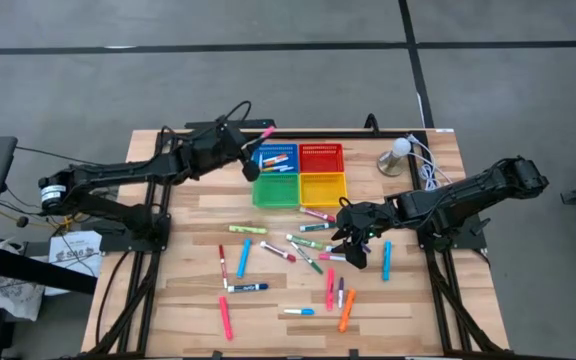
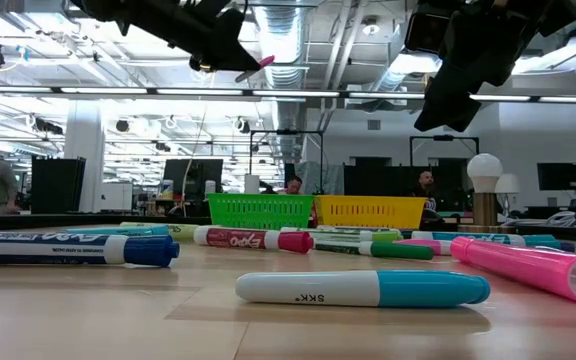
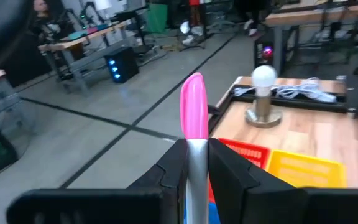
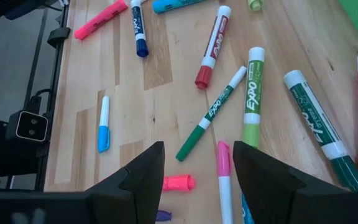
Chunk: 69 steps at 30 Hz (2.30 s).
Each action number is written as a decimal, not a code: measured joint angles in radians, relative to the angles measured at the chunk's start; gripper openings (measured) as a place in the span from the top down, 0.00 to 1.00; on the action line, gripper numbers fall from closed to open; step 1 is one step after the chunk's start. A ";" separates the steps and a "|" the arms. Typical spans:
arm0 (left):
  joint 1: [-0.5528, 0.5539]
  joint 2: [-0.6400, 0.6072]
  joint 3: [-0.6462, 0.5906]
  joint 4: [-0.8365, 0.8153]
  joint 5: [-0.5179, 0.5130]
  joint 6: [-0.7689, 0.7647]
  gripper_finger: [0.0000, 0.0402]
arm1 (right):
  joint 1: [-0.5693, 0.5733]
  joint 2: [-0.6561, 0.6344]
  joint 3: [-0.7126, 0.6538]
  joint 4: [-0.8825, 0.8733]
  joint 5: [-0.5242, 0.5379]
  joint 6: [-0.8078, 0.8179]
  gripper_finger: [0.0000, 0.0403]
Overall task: Pick & Place Markers
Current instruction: Put the top small pink marker into the blue bin
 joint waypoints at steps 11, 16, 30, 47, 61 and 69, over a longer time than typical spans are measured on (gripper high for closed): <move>0.028 0.206 0.000 0.065 0.066 0.042 0.86 | 0.000 0.000 0.000 0.006 0.000 0.000 0.55; 0.076 0.334 0.000 0.090 0.075 0.086 0.86 | 0.000 0.000 0.000 0.006 0.000 0.000 0.55; 0.190 0.433 0.000 0.093 0.293 0.034 0.86 | 0.000 0.000 0.000 0.006 0.000 0.000 0.55; 0.192 0.607 0.076 0.086 0.336 -0.029 0.86 | 0.000 0.000 0.000 0.028 0.001 0.002 0.55; 0.200 0.624 0.083 0.036 0.342 -0.032 0.84 | 0.000 0.000 0.000 0.030 0.001 0.001 0.55; 0.208 0.624 0.083 -0.002 0.341 -0.032 0.84 | 0.000 0.000 0.000 0.030 0.000 0.001 0.55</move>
